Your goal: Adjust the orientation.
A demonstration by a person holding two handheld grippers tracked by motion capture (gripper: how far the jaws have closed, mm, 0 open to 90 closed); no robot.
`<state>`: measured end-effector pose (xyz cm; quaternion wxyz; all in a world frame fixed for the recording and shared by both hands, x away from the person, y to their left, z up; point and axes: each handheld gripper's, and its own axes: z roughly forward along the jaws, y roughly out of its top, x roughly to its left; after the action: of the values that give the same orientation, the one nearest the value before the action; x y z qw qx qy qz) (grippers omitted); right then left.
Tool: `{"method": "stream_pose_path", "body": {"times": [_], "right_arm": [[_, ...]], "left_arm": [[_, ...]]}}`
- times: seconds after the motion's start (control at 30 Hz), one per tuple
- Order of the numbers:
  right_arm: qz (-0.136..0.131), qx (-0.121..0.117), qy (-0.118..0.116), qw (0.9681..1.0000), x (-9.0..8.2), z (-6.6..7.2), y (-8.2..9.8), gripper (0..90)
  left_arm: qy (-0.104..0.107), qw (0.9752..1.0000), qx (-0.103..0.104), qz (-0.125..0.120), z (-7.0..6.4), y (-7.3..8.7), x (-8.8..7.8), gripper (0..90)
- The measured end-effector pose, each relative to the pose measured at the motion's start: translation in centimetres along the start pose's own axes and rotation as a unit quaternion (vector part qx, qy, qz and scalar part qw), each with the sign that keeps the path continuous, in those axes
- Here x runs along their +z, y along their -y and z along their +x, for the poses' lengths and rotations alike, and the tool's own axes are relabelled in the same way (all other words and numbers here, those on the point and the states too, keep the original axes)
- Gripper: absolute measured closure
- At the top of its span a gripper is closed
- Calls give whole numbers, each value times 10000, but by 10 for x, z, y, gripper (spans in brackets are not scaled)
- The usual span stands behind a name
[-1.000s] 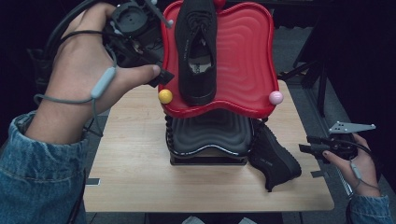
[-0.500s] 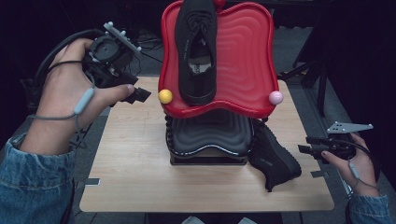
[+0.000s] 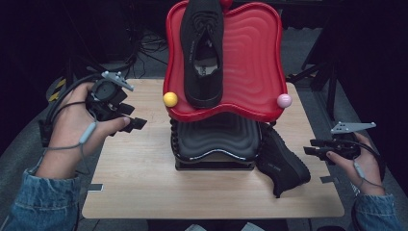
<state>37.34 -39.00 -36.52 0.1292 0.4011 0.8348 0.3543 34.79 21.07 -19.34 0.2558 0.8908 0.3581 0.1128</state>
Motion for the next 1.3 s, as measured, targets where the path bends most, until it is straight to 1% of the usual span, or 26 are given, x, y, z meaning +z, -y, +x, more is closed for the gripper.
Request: {"method": "stream_pose_path", "body": {"times": [0.03, 0.07, 0.1, 0.13, 0.17, 0.2, 0.23, 0.27, 0.33, 0.37, 0.4, 0.43, 0.47, 0.53, 0.6, 0.63, 0.7, 0.73, 0.8, 0.83, 0.93, 0.97, 1.03, 1.1, 1.23, 1.3], "right_arm": [[69, -41, -23, 10000, 2, 0, -3, 582], [93, -72, -21, 9999, 4, 0, -4, 608], [93, -72, -21, 9999, 4, 0, -4, 608], [88, -135, 34, 9999, 5, 2, -6, 682], [82, -138, 54, 9999, 5, 3, -7, 723], [97, -144, 49, 9998, 4, 4, -8, 760], [114, -173, 49, 9998, 4, 4, -8, 789], [114, -173, 49, 9998, 4, 4, -8, 789], [198, -181, -42, 9996, 5, 8, -11, 877], [249, -193, -78, 9995, 6, 10, -12, 894], [281, -217, -115, 9993, 7, 10, -12, 900], [338, -243, -156, 9990, 9, 12, -13, 900], [338, -243, -156, 9990, 9, 12, -13, 900], [438, -286, -270, 9983, 13, 16, -14, 900], [503, -241, -380, 9977, 15, 20, -14, 900], [503, -241, -380, 9977, 15, 20, -14, 900], [593, -260, -533, 9965, 18, 25, -16, 900], [657, -322, -574, 9957, 21, 28, -17, 900], [696, -364, -586, 9952, 23, 30, -17, 900], [786, -400, -636, 9941, 26, 34, -18, 900], [924, -467, -720, 9920, 32, 38, -18, 900], [924, -467, -720, 9920, 32, 38, -18, 900], [1003, -548, -722, 9908, 36, 41, -18, 900], [1094, -588, -661, 9901, 39, 42, -18, 900], [1099, -597, -636, 9901, 40, 42, -18, 900], [1117, -622, -521, 9904, 39, 42, -18, 900]], "left_arm": [[10, 10000, -2, 2, 1, 3, 4, 450], [40, 10000, -28, -12, 3, 10, 13, 449], [40, 10000, -28, -12, 3, 10, 13, 448], [99, 9999, -73, -9, 4, 13, 18, 446], [133, 9999, -109, 8, 5, 18, 25, 444], [144, 9998, -120, 28, 6, 20, 27, 443], [155, 9998, -130, 32, 7, 23, 32, 442], [155, 9998, -130, 32, 7, 23, 32, 440], [207, 9996, -197, 60, 9, 30, 43, 438], [217, 9995, -213, 74, 9, 32, 46, 437], [229, 9994, -250, 96, 9, 35, 51, 436], [229, 9994, -250, 96, 9, 35, 51, 436], [238, 9993, -246, 113, 10, 37, 54, 436], [267, 9991, -302, 151, 12, 43, 63, 434], [266, 9990, -319, 180, 13, 46, 67, 433], [266, 9990, -319, 180, 13, 46, 67, 431], [256, 9989, -329, 211, 14, 48, 72, 430], [255, 9988, -353, 211, 15, 49, 73, 429], [279, 9986, -377, 227, 16, 51, 76, 423], [276, 9986, -394, 228, 16, 52, 78, 420], [288, 9984, -427, 250, 18, 56, 84, 416], [288, 9984, -427, 250, 18, 56, 84, 415], [295, 9983, -433, 257, 19, 58, 86, 415], [300, 9981, -460, 274, 20, 61, 88, 414], [338, 9978, -477, 311, 20, 64, 93, 409], [360, 9977, -498, 297, 20, 66, 95, 407]]}}
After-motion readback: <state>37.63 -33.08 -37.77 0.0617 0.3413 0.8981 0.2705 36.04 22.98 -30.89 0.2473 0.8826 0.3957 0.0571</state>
